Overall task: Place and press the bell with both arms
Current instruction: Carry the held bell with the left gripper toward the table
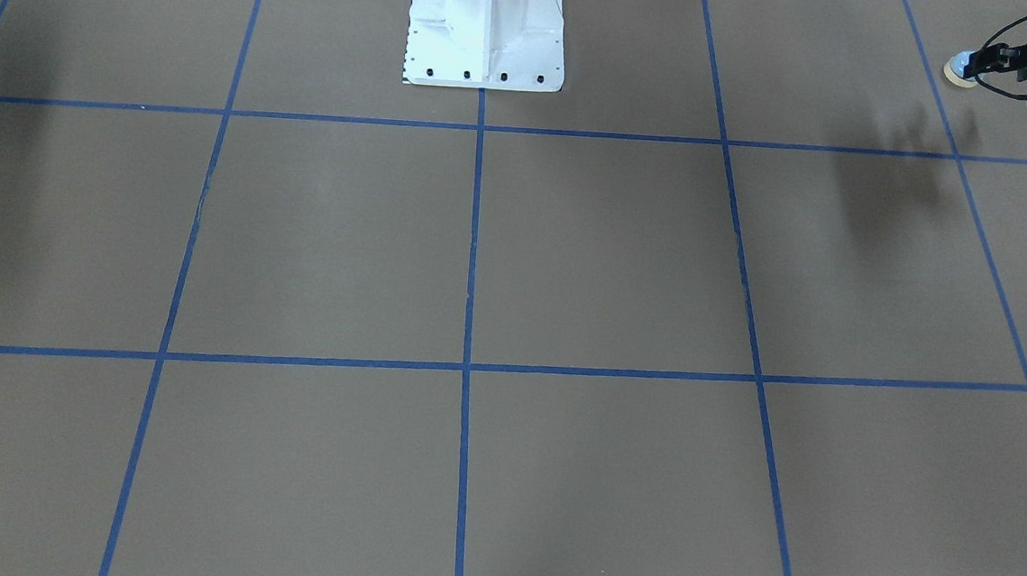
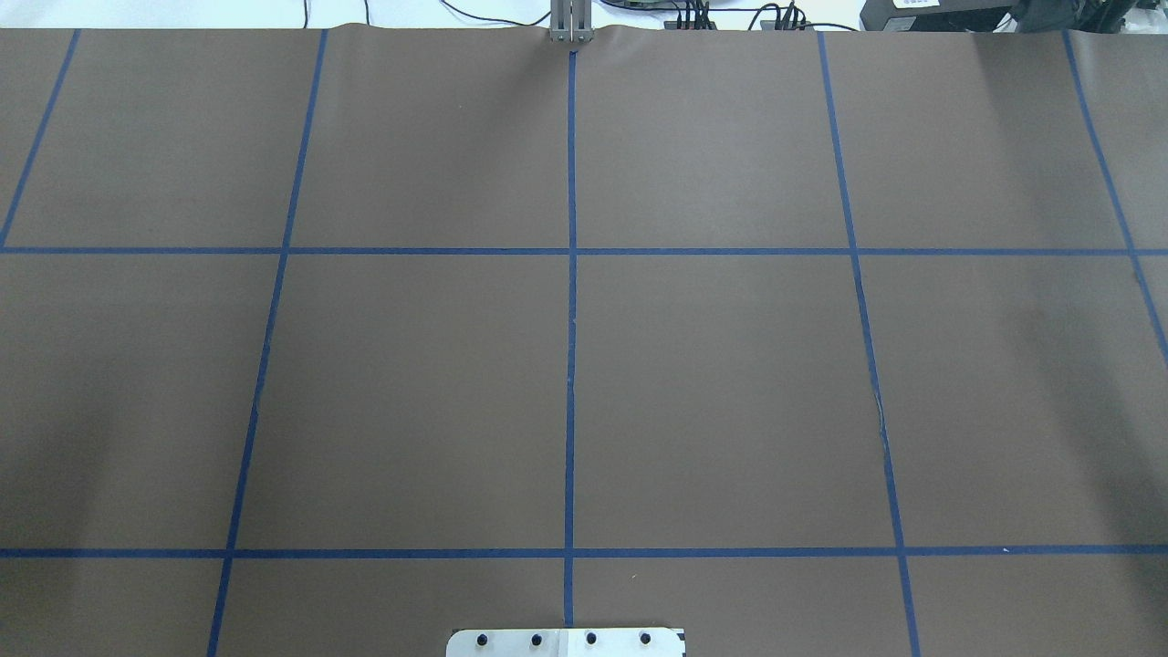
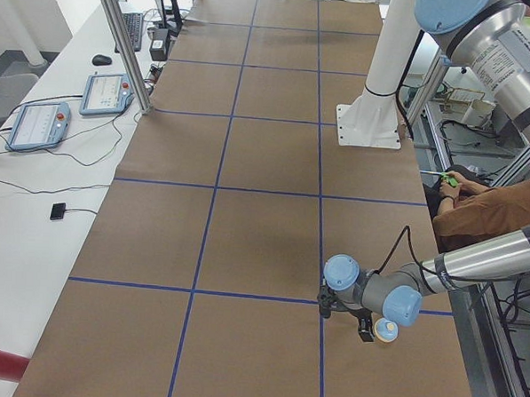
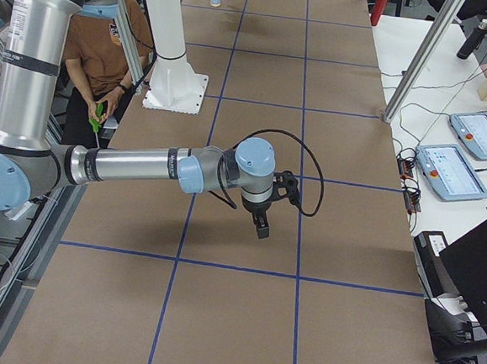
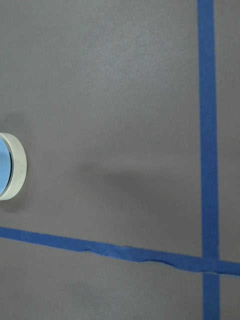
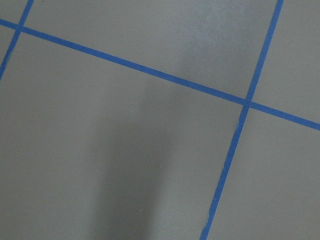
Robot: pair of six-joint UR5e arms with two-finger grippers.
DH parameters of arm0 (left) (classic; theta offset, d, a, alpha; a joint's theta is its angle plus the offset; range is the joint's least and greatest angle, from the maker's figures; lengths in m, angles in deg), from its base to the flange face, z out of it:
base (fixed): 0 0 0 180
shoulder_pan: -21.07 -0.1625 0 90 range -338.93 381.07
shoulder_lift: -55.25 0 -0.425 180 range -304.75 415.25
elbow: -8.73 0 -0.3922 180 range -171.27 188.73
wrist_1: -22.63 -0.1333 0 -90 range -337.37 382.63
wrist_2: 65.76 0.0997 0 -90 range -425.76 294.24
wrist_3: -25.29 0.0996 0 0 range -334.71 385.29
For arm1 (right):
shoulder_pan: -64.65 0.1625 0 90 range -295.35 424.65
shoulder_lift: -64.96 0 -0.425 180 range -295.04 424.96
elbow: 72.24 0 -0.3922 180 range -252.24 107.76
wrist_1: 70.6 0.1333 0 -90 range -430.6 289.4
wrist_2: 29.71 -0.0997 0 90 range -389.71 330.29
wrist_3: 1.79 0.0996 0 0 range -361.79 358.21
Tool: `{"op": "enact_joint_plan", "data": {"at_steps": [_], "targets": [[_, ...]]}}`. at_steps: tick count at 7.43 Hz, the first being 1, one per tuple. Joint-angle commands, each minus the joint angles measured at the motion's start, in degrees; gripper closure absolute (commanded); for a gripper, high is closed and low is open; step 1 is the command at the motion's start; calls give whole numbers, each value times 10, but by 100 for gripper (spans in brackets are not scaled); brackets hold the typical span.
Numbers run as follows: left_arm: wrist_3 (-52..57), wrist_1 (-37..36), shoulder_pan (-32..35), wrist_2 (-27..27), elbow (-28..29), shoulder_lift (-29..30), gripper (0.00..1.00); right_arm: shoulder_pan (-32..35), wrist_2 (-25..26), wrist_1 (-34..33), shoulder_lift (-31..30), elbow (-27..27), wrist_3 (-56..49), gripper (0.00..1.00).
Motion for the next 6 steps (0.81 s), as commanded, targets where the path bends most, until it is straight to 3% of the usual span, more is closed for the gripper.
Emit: {"op": "enact_joint_plan", "data": {"at_steps": [1, 6], "targets": [[-16, 2, -33, 7, 4, 5, 1, -1, 0, 0, 0, -1, 0, 0], [-19, 31, -56, 25, 35, 18, 1, -3, 0, 0, -1, -5, 0, 0]]}}
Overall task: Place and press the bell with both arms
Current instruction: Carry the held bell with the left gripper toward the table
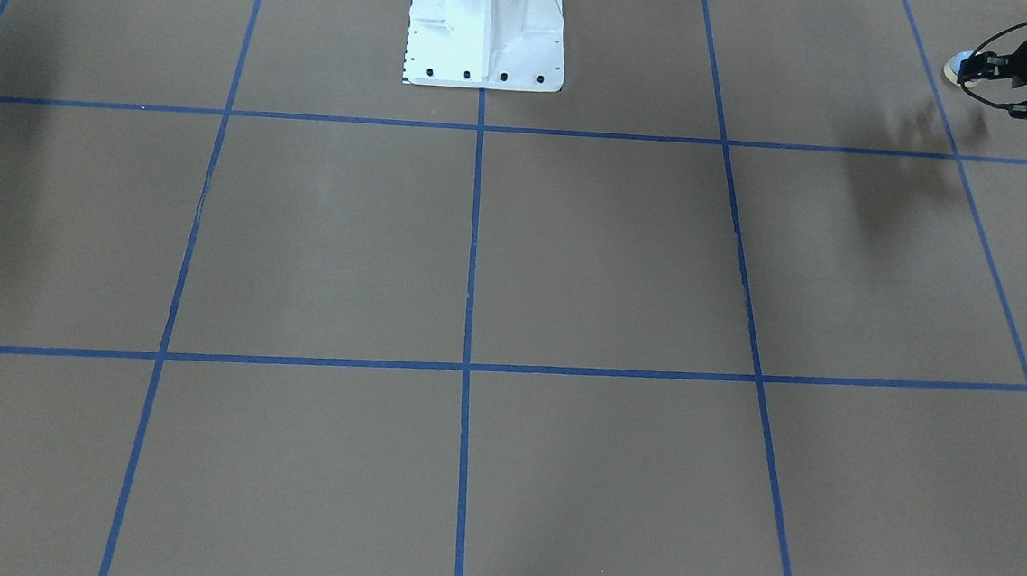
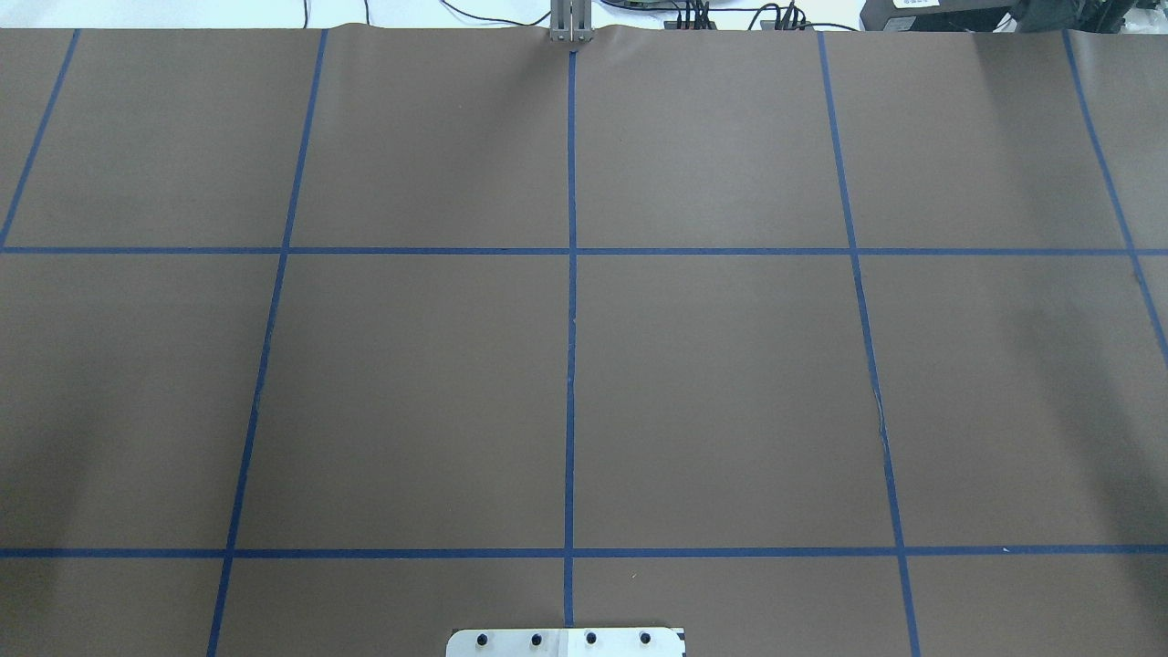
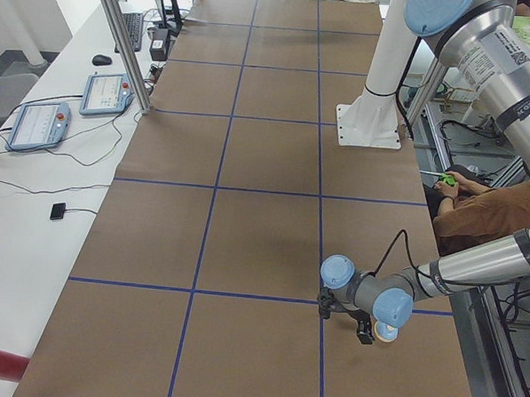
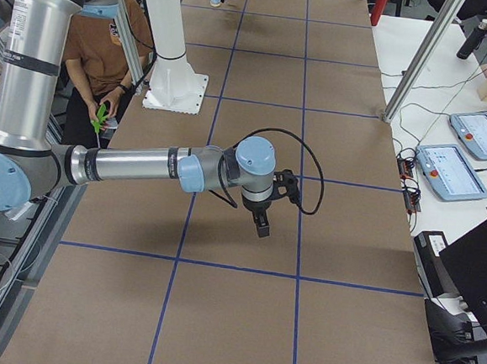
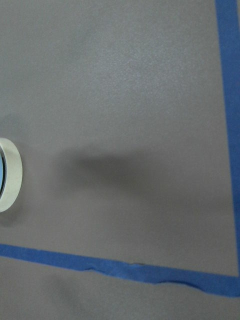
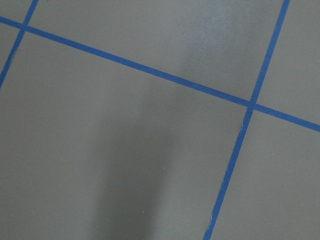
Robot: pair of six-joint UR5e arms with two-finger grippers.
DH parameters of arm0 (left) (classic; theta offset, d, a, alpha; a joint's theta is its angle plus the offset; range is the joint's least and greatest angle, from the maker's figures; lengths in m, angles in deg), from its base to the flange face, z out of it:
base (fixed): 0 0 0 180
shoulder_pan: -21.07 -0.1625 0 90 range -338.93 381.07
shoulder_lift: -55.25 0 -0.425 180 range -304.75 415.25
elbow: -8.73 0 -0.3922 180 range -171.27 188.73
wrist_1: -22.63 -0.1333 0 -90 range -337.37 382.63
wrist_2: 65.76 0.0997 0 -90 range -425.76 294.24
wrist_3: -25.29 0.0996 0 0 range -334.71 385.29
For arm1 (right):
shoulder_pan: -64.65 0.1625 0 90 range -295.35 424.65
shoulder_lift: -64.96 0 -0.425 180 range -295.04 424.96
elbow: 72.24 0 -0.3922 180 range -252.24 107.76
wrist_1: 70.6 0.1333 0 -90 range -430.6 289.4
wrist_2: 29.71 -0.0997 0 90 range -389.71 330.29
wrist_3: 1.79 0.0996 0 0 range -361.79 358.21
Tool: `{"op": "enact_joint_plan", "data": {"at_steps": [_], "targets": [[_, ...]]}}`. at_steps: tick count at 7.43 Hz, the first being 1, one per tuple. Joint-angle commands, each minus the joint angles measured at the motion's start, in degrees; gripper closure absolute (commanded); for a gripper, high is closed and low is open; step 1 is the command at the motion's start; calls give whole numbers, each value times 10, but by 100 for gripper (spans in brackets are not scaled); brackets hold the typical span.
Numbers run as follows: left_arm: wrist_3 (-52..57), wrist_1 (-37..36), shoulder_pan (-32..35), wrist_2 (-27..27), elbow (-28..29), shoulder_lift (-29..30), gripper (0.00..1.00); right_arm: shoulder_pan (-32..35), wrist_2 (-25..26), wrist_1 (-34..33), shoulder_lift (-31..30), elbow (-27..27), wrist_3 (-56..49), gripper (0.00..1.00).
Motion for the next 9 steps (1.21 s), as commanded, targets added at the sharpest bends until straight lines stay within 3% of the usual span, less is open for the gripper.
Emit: {"op": "enact_joint_plan", "data": {"at_steps": [1, 9], "targets": [[-1, 3, -12, -2, 4, 1, 1, 0, 0, 0, -2, -4, -1, 0], [-1, 4, -84, -3, 15, 14, 1, 0, 0, 1, -5, -5, -1, 0]]}}
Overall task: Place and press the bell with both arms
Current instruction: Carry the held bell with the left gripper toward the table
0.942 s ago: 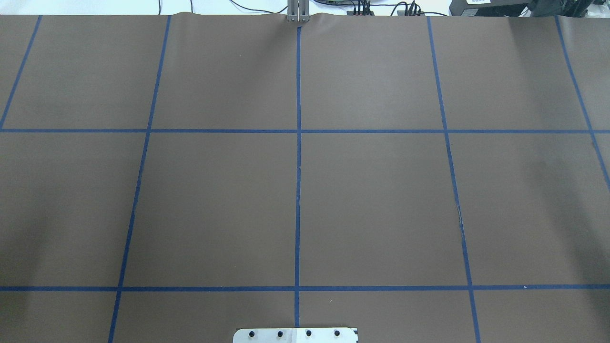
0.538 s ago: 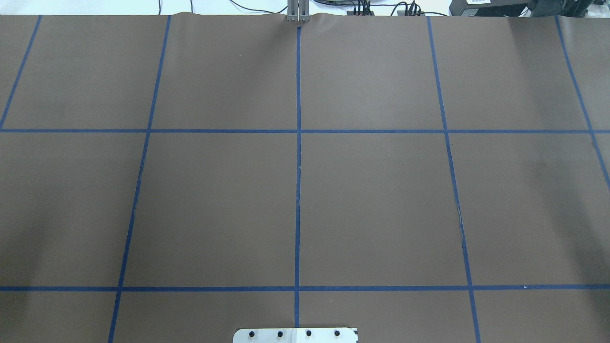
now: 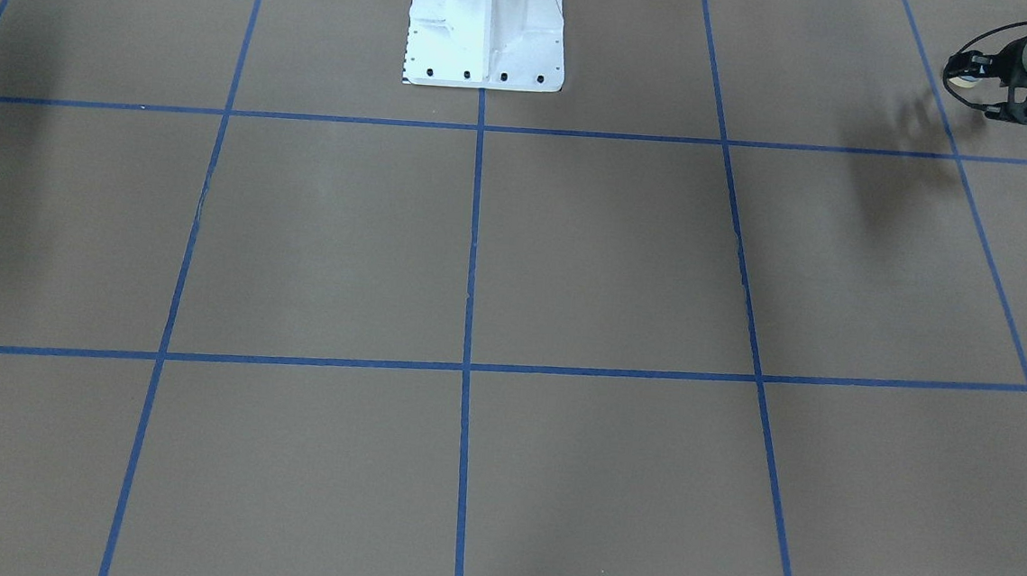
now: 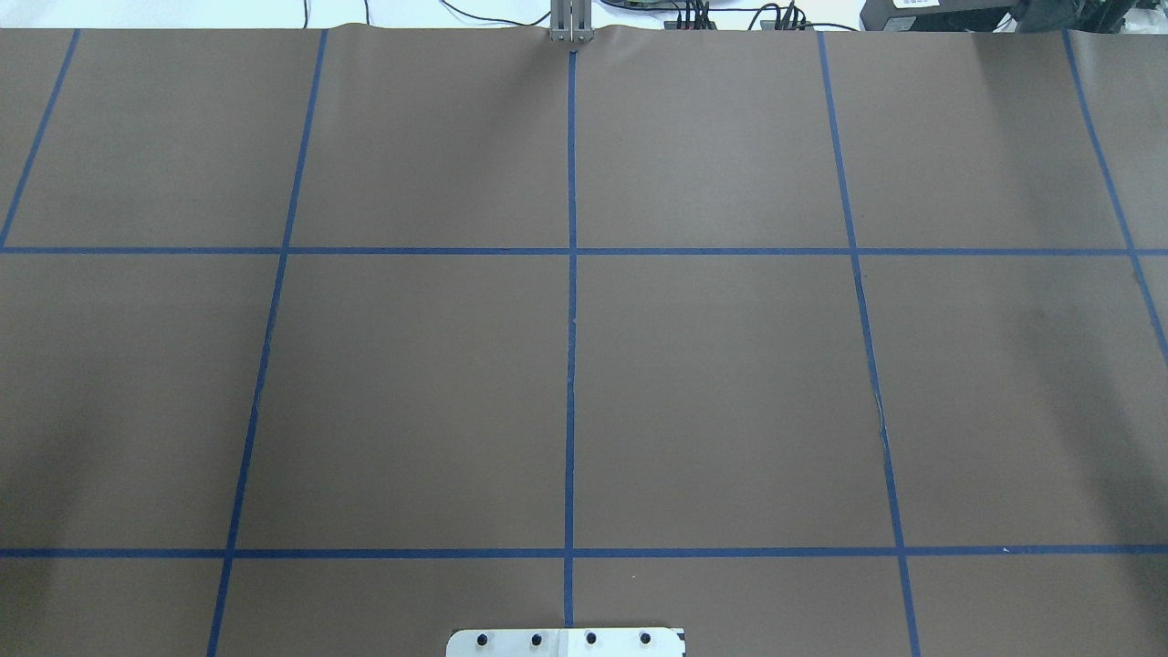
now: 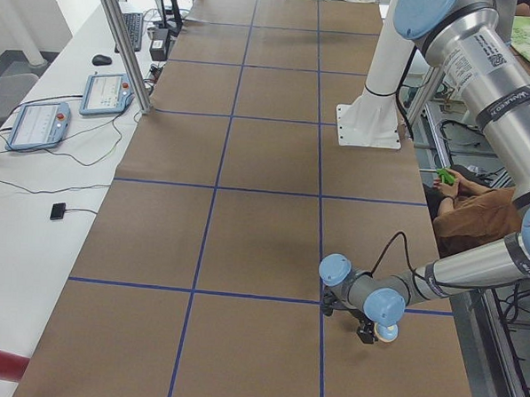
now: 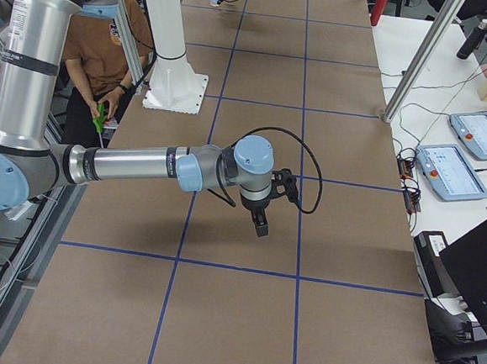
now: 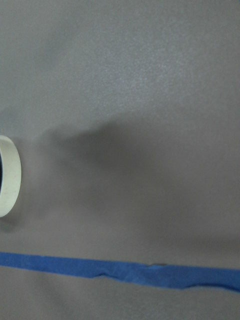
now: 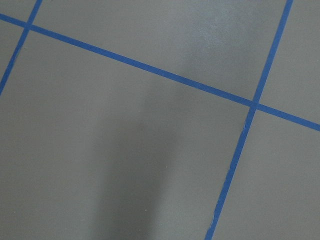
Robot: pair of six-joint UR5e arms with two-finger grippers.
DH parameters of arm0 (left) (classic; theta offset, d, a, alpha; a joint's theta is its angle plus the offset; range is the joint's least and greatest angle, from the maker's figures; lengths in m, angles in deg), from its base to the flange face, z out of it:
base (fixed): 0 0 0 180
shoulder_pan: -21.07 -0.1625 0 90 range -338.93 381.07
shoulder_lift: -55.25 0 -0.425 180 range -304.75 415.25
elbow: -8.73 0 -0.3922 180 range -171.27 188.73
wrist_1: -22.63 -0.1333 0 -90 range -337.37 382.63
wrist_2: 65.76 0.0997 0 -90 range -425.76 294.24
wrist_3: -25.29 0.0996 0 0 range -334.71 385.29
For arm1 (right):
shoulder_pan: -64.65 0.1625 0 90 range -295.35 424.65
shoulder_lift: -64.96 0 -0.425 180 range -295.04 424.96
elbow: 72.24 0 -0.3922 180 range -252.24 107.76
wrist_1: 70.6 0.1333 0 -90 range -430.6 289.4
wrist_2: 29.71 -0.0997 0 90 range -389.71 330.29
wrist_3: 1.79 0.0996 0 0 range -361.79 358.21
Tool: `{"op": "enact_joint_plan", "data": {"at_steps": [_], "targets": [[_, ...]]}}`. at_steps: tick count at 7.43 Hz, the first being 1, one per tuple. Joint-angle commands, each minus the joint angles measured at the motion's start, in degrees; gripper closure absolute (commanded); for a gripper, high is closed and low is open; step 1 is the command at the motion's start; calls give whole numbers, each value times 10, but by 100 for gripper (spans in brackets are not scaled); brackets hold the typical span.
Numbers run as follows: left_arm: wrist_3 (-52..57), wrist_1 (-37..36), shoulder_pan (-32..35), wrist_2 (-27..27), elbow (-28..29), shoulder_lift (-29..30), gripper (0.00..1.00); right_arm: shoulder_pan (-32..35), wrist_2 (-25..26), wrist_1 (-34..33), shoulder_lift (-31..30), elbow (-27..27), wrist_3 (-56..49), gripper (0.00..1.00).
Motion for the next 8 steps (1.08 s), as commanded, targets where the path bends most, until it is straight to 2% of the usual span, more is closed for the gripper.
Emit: {"op": "enact_joint_plan", "data": {"at_steps": [1, 8], "targets": [[0, 0, -16, 0, 5, 4, 1, 0, 0, 0, 0, -1, 0, 0], [1, 2, -47, -8, 18, 5, 1, 0, 0, 0, -2, -5, 0, 0]]}}
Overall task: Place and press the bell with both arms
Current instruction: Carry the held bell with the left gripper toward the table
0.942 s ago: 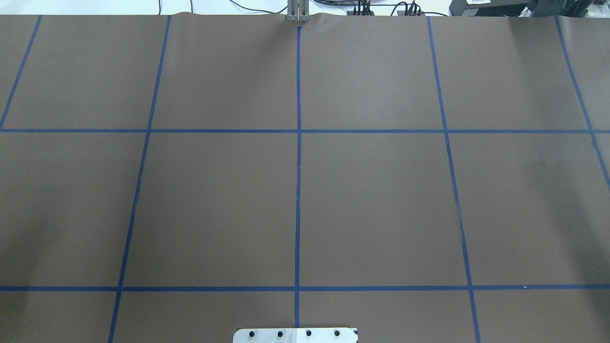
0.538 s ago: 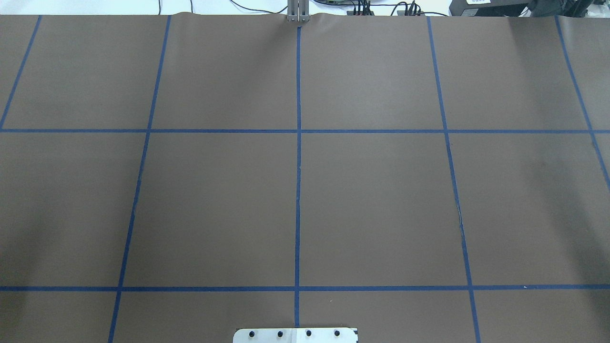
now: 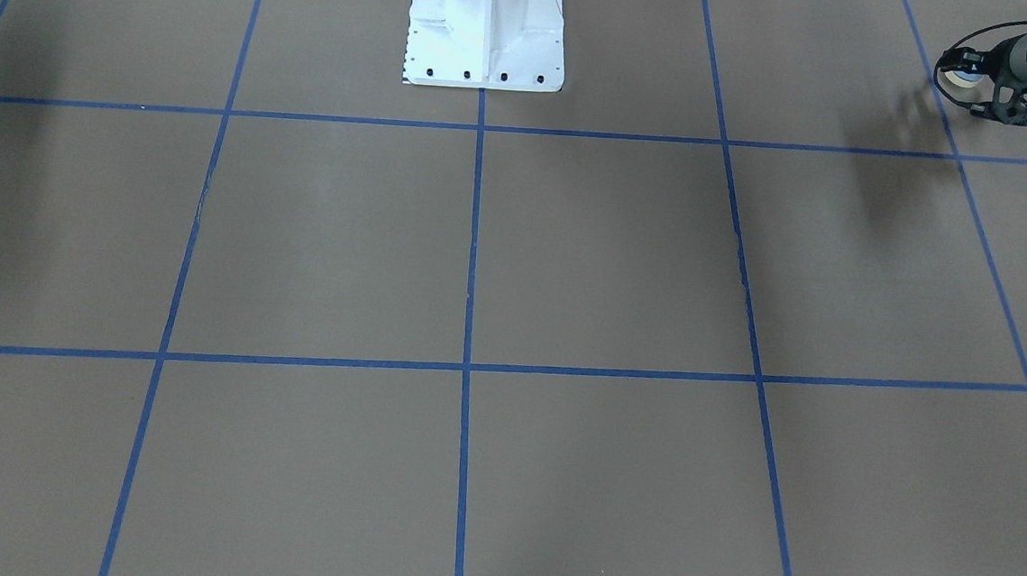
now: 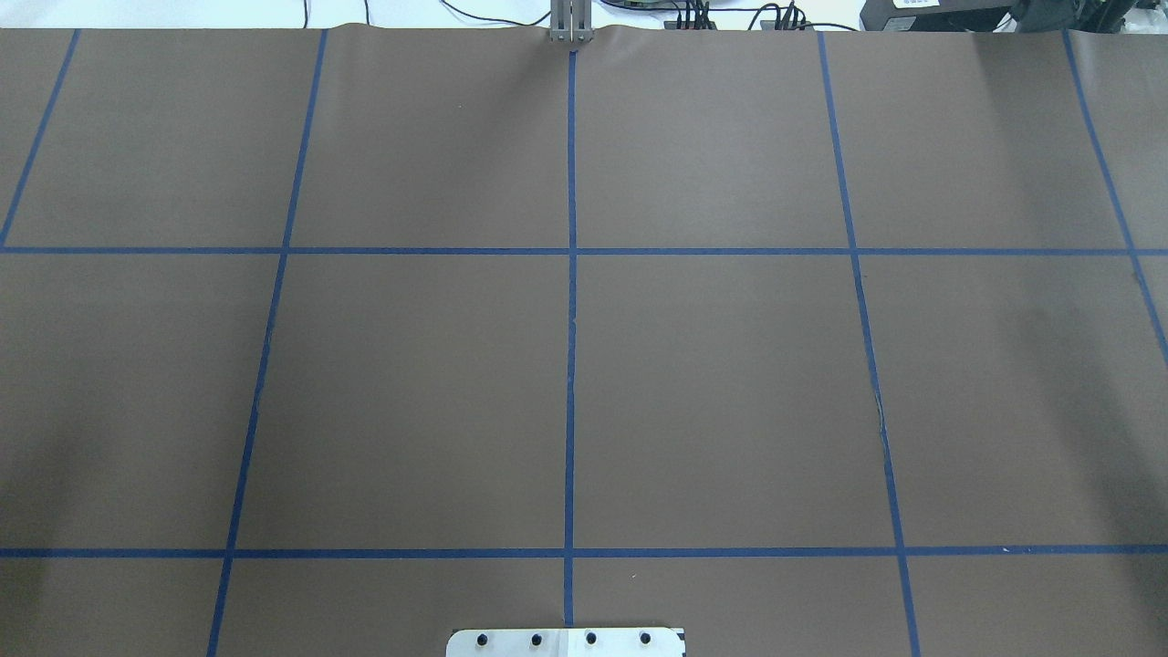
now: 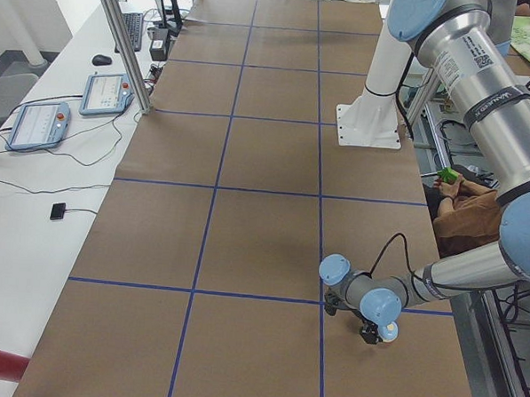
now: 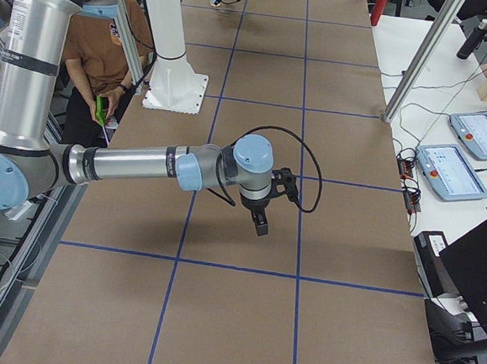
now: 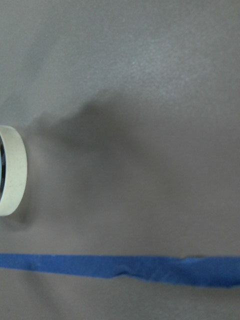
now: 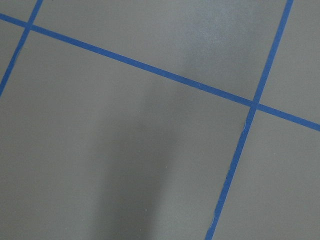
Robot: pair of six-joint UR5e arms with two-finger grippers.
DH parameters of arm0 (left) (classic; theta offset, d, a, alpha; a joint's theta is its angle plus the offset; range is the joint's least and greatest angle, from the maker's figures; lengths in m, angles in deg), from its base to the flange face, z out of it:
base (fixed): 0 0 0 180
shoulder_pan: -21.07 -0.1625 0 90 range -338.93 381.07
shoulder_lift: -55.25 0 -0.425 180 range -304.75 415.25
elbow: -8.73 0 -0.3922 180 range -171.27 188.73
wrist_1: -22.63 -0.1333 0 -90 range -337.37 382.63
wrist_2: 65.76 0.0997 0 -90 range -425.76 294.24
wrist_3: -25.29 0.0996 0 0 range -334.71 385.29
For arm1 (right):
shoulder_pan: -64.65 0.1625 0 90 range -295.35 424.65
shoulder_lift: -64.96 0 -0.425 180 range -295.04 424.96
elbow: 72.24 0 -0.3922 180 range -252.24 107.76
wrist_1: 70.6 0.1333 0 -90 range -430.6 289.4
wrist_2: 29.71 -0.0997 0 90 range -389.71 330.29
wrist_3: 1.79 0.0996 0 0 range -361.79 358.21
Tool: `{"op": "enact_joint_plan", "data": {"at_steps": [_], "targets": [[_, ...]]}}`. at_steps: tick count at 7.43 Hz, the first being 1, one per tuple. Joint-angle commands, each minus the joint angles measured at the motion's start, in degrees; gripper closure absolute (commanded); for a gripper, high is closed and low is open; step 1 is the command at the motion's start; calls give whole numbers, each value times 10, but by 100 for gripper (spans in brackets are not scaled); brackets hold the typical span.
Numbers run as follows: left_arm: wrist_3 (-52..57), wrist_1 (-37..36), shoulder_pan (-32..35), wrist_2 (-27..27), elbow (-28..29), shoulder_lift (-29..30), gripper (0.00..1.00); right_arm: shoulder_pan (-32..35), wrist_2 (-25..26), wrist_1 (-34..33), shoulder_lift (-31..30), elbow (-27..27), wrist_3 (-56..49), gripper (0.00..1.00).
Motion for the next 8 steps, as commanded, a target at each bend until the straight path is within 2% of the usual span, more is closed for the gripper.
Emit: {"op": "enact_joint_plan", "data": {"at_steps": [1, 8], "targets": [[1, 1, -7, -1, 6, 1, 1, 0, 0, 0, 0, -1, 0, 0], [0, 5, -27, -1, 19, 15, 1, 0, 0, 0, -11, -12, 0, 0]]}}
